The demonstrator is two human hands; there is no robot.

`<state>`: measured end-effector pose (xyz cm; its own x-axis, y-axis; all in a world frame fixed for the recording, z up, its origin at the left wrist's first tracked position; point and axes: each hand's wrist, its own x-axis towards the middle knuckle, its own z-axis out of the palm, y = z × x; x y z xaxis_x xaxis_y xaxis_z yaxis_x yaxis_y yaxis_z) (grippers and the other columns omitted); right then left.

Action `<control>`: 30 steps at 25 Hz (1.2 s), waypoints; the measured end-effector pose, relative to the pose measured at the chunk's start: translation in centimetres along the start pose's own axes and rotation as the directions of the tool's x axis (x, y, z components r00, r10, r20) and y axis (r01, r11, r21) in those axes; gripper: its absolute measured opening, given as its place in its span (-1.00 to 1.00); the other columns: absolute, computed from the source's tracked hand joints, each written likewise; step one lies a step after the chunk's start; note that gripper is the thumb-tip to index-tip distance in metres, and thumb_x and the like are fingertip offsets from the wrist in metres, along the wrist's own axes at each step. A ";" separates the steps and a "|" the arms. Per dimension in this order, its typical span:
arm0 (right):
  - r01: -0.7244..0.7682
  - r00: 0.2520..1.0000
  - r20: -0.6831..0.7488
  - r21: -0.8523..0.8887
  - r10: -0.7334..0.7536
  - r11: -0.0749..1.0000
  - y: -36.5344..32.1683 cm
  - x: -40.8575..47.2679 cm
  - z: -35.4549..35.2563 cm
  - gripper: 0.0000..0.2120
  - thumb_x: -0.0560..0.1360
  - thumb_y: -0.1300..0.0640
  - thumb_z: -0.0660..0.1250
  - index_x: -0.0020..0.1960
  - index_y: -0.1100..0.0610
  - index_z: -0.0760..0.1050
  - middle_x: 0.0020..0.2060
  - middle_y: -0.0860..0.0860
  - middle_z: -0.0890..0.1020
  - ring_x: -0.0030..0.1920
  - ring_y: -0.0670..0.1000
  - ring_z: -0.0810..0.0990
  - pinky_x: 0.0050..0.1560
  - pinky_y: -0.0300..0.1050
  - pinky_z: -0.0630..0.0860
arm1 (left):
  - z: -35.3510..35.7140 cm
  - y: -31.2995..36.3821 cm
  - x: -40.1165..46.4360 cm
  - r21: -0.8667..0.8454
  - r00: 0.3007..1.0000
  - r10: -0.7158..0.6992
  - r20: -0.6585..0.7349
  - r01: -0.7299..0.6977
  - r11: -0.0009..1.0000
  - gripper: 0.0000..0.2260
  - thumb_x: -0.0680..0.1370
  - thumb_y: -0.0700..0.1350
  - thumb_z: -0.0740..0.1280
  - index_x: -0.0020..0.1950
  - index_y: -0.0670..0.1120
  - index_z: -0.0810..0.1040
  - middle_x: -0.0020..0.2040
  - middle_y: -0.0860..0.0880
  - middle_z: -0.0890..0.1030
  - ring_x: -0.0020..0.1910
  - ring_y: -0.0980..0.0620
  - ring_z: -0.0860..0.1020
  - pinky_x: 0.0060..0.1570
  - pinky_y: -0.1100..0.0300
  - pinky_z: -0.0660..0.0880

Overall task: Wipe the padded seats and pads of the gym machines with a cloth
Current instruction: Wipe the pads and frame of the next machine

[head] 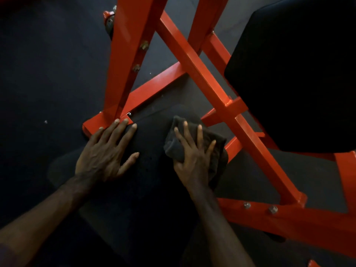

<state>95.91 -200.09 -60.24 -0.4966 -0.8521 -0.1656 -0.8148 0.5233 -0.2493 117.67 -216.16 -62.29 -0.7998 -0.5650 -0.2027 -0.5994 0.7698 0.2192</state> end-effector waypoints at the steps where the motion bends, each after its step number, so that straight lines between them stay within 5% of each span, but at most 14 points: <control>1: 0.016 1.000 0.027 -0.005 -0.016 1.000 -0.2 2.5 -0.2 -0.11 0.38 0.02 0.36 0.66 -0.22 0.15 0.68 -0.24 0.01 0.70 0.11 -0.12 0.47 0.66 -0.08 | 0.1 0.0 0.0 0.003 1.000 0.000 0.000 0.000 1.000 -0.27 0.65 0.33 0.00 0.73 -0.04 0.09 0.70 -0.14 0.18 0.67 -0.17 0.18 0.52 -0.22 0.26; 6: -0.202 0.979 -0.039 0.023 0.202 0.979 0.7 3.2 -0.8 -0.10 0.41 0.08 0.43 0.66 -0.21 0.15 0.69 -0.22 0.03 0.70 0.10 -0.05 0.49 0.63 0.00 | 0.1 -0.3 0.0 -0.004 1.000 0.016 -0.012 -0.016 1.000 -0.27 0.65 0.33 0.04 0.74 -0.02 0.08 0.70 -0.12 0.17 0.67 -0.16 0.20 0.52 -0.19 0.26; 11: 0.032 0.999 -0.005 -0.028 -0.032 0.999 -3.8 4.1 0.5 -0.15 0.37 -0.04 0.28 0.66 -0.20 0.18 0.68 -0.22 0.07 0.70 0.10 -0.10 0.48 0.64 -0.09 | 0.3 -0.2 0.1 0.013 1.000 -0.005 0.018 0.005 1.000 -0.27 0.65 0.32 0.04 0.74 -0.03 0.06 0.71 -0.12 0.14 0.66 -0.16 0.21 0.50 -0.17 0.30; 16: -0.194 0.976 -0.099 0.024 0.195 0.981 -2.0 3.8 0.3 -0.22 0.47 0.04 0.37 0.65 -0.15 0.22 0.68 -0.19 0.11 0.70 0.07 -0.04 0.49 0.63 -0.04 | 0.1 -0.4 0.2 0.003 1.000 0.017 0.025 -0.017 1.000 -0.26 0.65 0.34 0.02 0.74 -0.01 0.03 0.71 -0.11 0.14 0.66 -0.15 0.20 0.51 -0.17 0.30; 19: -0.112 0.992 -0.061 0.007 0.112 0.994 -4.2 -0.6 0.8 -0.22 0.44 0.00 0.31 0.65 -0.15 0.23 0.68 -0.18 0.10 0.70 0.07 -0.05 0.53 0.57 -0.05 | 0.5 -0.4 0.2 0.014 0.999 0.002 0.046 -0.002 1.000 -0.26 0.65 0.34 0.02 0.74 -0.02 0.02 0.71 -0.11 0.12 0.66 -0.15 0.19 0.51 -0.17 0.29; 22: 0.021 0.999 -0.035 -0.039 -0.022 0.999 -4.8 4.9 0.9 -0.19 0.38 -0.05 0.20 0.65 -0.14 0.23 0.68 -0.17 0.12 0.70 0.08 -0.04 0.51 0.58 -0.04 | 0.6 -0.5 0.1 0.009 0.999 0.004 0.032 -0.004 1.000 -0.26 0.65 0.33 0.02 0.74 -0.02 0.02 0.71 -0.11 0.11 0.66 -0.15 0.19 0.51 -0.16 0.29; 27: -0.243 0.963 -0.105 0.041 0.246 0.969 -3.3 4.5 0.6 -0.20 0.44 0.05 0.34 0.65 -0.10 0.23 0.69 -0.11 0.12 0.70 0.07 -0.01 0.54 0.54 -0.03 | 0.3 -0.5 0.3 -0.010 0.999 0.009 0.040 -0.009 1.000 -0.26 0.66 0.34 0.01 0.74 -0.01 0.00 0.72 -0.10 0.11 0.67 -0.13 0.17 0.54 -0.16 0.26; 30: -0.132 0.990 -0.044 -0.003 0.131 0.991 -6.9 -1.3 1.5 -0.17 0.39 0.00 0.30 0.66 -0.11 0.22 0.70 -0.12 0.08 0.70 0.07 -0.05 0.58 0.49 -0.05 | 0.3 -0.4 0.1 -0.025 1.000 -0.001 0.030 0.002 1.000 -0.26 0.65 0.32 0.03 0.74 -0.02 0.04 0.71 -0.11 0.13 0.66 -0.15 0.20 0.52 -0.18 0.28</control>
<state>102.66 -202.55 -59.69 -0.6118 -0.7756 -0.1551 -0.7433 0.6308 -0.2227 117.83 -216.51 -62.67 -0.7978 -0.5567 -0.2315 -0.6015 0.7612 0.2424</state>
